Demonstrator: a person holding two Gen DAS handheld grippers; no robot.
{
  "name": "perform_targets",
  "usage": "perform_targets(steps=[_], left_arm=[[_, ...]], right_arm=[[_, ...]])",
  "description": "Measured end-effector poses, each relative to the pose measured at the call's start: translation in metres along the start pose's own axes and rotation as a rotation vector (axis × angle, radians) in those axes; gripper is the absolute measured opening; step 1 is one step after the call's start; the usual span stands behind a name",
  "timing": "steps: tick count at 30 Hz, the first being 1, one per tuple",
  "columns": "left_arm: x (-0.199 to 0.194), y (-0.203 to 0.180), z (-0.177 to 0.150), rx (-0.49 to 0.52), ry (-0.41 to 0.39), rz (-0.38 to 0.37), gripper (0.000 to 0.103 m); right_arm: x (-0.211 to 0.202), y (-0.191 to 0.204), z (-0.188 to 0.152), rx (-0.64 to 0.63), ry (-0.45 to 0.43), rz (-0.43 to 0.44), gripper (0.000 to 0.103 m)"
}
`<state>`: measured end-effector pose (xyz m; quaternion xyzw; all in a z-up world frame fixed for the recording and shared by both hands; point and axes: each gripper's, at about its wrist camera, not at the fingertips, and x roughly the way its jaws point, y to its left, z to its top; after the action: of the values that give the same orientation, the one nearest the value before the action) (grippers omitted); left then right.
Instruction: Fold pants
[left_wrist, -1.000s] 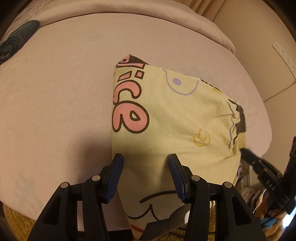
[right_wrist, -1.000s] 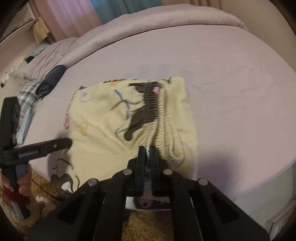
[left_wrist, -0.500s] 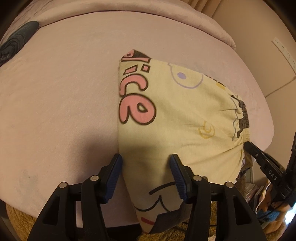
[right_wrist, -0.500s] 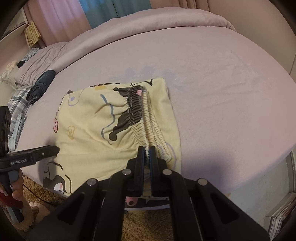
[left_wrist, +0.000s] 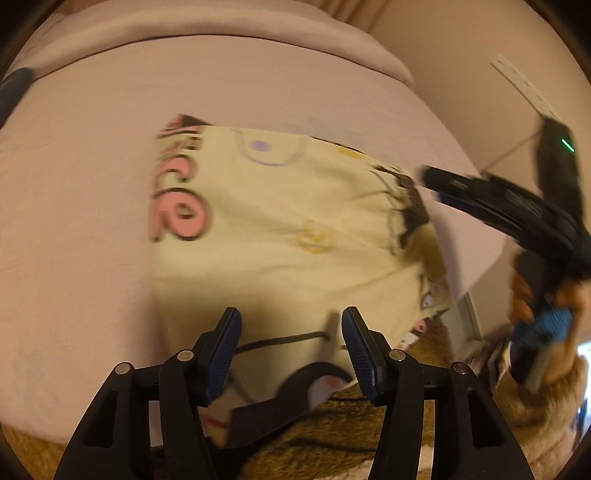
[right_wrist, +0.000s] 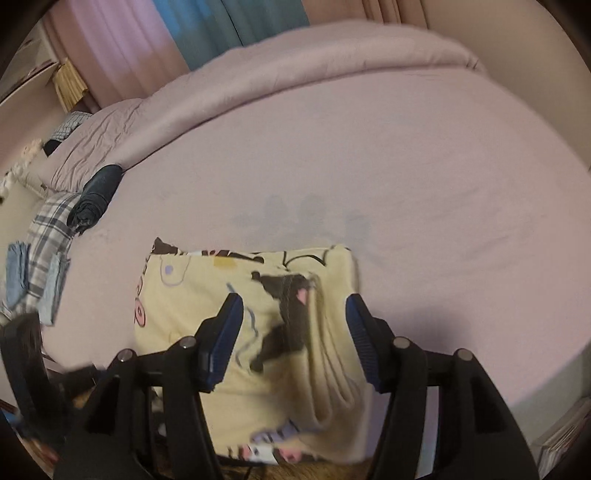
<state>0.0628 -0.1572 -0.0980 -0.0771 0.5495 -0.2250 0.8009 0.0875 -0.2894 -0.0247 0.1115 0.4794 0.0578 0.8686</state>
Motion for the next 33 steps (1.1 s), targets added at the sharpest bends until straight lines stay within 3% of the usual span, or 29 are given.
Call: perform_targets(steps=[6, 10, 12, 15, 17, 24, 27, 29, 31, 33], left_arm=[[0.013, -0.016, -0.007, 0.080, -0.017, 0.082, 0.056], [0.014, -0.022, -0.010, 0.095, -0.022, 0.108, 0.056], [0.014, -0.022, -0.010, 0.097, -0.023, 0.112, 0.056], [0.011, -0.022, -0.013, 0.095, -0.023, 0.109, 0.056], [0.010, -0.022, -0.013, 0.092, -0.023, 0.104, 0.056], [0.010, -0.021, -0.013, 0.102, -0.026, 0.112, 0.056], [-0.003, -0.016, -0.010, 0.082, -0.022, 0.090, 0.056], [-0.021, -0.003, -0.003, 0.040, -0.070, 0.088, 0.056], [-0.038, 0.014, 0.005, -0.011, -0.132, 0.116, 0.057], [-0.047, 0.036, 0.013, -0.068, -0.166, 0.146, 0.067]], right_arm=[[0.052, 0.011, -0.005, 0.012, 0.106, 0.014, 0.054], [0.048, 0.014, -0.016, -0.018, 0.039, -0.039, 0.028], [0.039, 0.007, -0.013, 0.024, 0.017, 0.001, 0.025], [0.020, -0.001, -0.008, 0.078, -0.035, 0.050, 0.024], [0.013, 0.001, -0.004, 0.067, -0.061, 0.031, 0.024], [0.043, -0.003, -0.012, 0.038, 0.002, -0.067, 0.026], [0.036, 0.002, -0.010, -0.009, -0.004, -0.086, 0.031], [0.025, -0.002, -0.008, 0.009, 0.015, -0.065, 0.041], [0.011, -0.009, -0.008, 0.040, -0.001, -0.032, 0.068], [-0.008, -0.016, -0.011, 0.058, -0.039, -0.039, 0.083]])
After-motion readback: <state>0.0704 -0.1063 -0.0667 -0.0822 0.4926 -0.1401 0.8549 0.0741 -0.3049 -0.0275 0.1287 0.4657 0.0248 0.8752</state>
